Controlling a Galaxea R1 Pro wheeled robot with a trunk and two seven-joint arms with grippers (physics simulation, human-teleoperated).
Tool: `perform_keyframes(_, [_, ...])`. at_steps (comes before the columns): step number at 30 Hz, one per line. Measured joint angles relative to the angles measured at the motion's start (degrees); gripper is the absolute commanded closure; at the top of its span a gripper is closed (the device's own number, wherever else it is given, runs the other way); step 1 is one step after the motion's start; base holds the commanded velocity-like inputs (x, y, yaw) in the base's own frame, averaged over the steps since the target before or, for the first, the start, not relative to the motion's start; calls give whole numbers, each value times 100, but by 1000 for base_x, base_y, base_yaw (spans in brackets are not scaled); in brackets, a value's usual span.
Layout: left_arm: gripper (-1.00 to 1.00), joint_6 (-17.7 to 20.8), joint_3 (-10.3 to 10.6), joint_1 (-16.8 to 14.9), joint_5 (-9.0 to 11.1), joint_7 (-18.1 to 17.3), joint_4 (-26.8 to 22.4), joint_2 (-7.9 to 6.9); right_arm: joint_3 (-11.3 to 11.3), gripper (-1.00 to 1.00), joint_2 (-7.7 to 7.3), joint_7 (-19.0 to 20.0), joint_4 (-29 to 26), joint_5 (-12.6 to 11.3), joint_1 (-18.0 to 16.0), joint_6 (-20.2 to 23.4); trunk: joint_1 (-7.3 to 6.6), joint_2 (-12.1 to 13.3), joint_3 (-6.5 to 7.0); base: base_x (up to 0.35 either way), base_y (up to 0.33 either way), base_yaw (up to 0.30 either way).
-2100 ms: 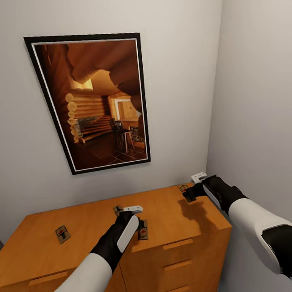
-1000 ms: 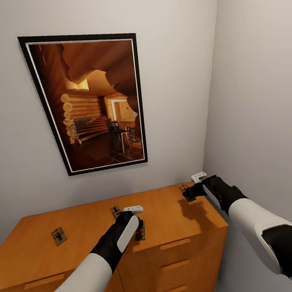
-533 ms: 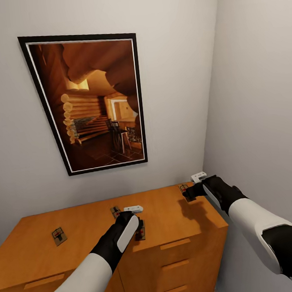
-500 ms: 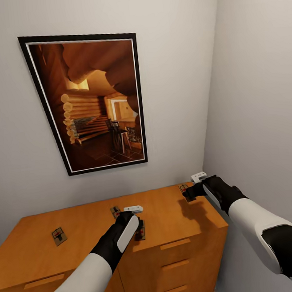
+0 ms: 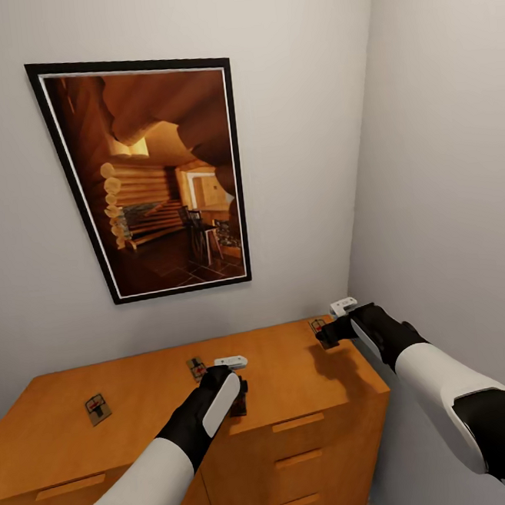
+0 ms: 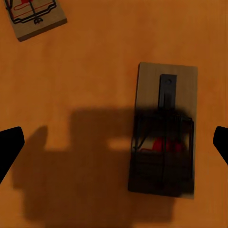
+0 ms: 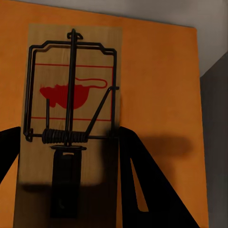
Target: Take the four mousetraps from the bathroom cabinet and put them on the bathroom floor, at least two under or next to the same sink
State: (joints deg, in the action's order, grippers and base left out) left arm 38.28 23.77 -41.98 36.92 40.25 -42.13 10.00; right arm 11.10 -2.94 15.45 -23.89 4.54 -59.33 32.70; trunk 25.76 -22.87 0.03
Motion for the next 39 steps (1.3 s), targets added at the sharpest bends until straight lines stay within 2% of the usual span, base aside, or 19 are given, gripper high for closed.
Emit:
perform_keyframes(11, [-100, -8, 8, 0, -1, -8, 6, 0, 0, 100, 0, 0, 0, 4, 0, 0, 0, 0, 0, 0, -92, 0])
perform_keyframes(39, [-100, -1, 4, 0, 0, -9, 6, 0, 0, 100, 0, 0, 0, 0, 0, 0, 0, 0, 0, 0, -2, 0])
